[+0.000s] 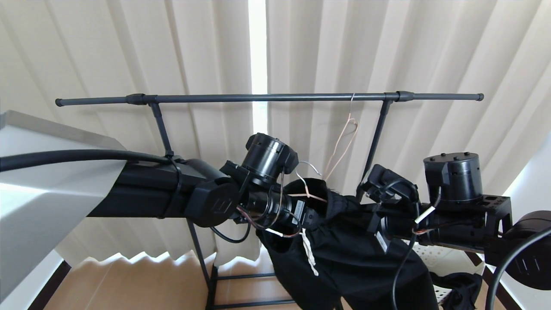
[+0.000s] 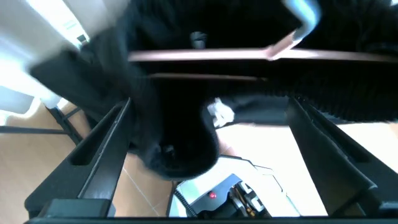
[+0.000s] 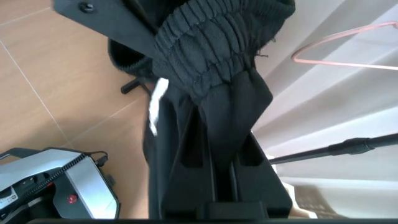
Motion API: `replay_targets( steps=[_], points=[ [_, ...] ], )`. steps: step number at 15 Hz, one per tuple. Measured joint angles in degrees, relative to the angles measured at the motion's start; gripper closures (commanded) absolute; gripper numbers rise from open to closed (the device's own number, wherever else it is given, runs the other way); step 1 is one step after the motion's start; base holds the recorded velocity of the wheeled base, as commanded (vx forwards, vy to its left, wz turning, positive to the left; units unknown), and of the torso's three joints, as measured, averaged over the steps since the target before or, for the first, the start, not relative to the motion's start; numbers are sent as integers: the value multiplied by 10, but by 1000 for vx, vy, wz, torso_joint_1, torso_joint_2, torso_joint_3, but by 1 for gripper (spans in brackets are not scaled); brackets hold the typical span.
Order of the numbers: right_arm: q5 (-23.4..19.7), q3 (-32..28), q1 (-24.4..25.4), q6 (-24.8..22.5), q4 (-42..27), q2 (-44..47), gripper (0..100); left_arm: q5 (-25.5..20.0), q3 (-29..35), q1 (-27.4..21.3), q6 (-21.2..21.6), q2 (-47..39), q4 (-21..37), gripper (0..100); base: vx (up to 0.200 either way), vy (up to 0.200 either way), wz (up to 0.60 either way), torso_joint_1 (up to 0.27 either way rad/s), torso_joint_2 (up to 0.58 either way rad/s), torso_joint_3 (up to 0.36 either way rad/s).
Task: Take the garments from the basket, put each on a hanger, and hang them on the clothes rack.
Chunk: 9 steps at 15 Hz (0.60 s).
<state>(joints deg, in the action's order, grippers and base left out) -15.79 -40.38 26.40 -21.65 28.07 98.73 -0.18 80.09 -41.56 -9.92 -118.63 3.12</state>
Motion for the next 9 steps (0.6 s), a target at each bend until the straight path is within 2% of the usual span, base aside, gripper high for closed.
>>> replay_targets(
  steps=[5, 9],
  points=[
    [-7, 0, -6, 0, 1, -1, 100, -1, -31, 0, -6, 41, -1, 0, 0, 0, 0, 0, 0, 0],
    [-51, -2, -21, 0, 1, 0, 100, -6, -90, 7, 7, 122, -1, 0, 0, 0, 0, 0, 0, 0]
  ],
)
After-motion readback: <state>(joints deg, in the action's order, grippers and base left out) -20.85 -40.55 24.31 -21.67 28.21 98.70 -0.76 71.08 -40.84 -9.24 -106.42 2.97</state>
